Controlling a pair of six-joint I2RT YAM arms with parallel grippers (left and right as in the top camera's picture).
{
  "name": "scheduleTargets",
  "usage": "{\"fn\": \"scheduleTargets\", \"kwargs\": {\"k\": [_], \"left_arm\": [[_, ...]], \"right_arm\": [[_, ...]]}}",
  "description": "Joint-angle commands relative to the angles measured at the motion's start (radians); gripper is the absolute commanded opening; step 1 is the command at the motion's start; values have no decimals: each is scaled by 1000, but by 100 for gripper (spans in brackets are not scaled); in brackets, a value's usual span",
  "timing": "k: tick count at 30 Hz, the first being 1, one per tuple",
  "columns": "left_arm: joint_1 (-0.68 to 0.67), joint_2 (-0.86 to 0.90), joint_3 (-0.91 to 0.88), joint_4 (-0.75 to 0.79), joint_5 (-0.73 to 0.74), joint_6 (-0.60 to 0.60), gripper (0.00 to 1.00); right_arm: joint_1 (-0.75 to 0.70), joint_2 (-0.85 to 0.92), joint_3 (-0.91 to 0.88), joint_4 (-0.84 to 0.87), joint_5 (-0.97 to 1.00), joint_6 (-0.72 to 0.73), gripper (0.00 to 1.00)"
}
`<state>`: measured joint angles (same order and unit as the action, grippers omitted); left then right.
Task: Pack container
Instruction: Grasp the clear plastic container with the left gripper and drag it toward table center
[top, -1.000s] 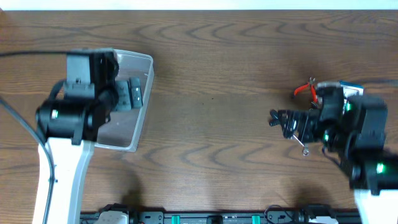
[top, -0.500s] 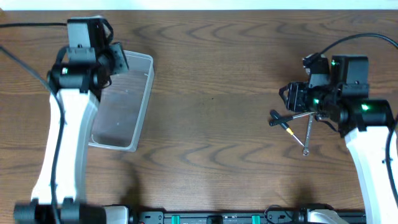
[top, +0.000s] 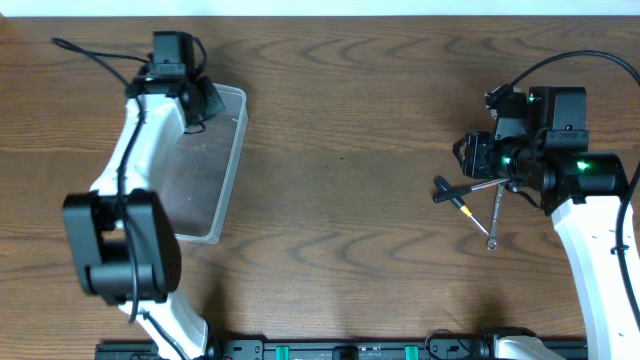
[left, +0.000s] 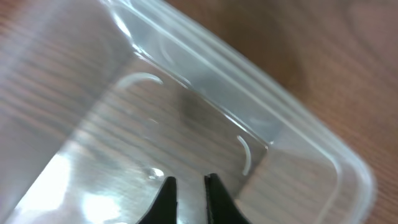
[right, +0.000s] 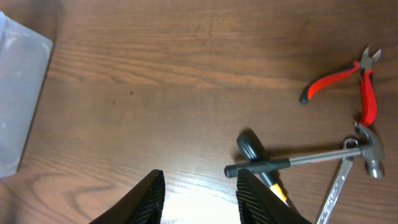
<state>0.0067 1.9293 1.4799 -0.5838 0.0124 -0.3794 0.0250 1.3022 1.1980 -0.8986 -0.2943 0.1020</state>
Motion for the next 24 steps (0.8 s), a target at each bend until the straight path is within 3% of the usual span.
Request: {"fn": "scheduleTargets", "kwargs": {"k": [1, 6, 12, 16, 24], "left_arm": [[-25, 50, 13, 11, 101, -19, 6], [-101, 89, 13, 41, 271, 53, 6], [-247, 85, 13, 8, 356, 164, 6], [-357, 85, 13, -61, 422, 169, 6], [-596, 85, 13, -214, 425, 255, 6]], "right_arm": [[8, -5, 18, -8, 6, -14, 40], [8, -5, 18, -2, 7, -23, 42], [8, -5, 18, -1, 6, -30, 43], [8, -5, 18, 13, 7, -33, 43], [8, -4, 18, 52, 7, -33, 44]]}}
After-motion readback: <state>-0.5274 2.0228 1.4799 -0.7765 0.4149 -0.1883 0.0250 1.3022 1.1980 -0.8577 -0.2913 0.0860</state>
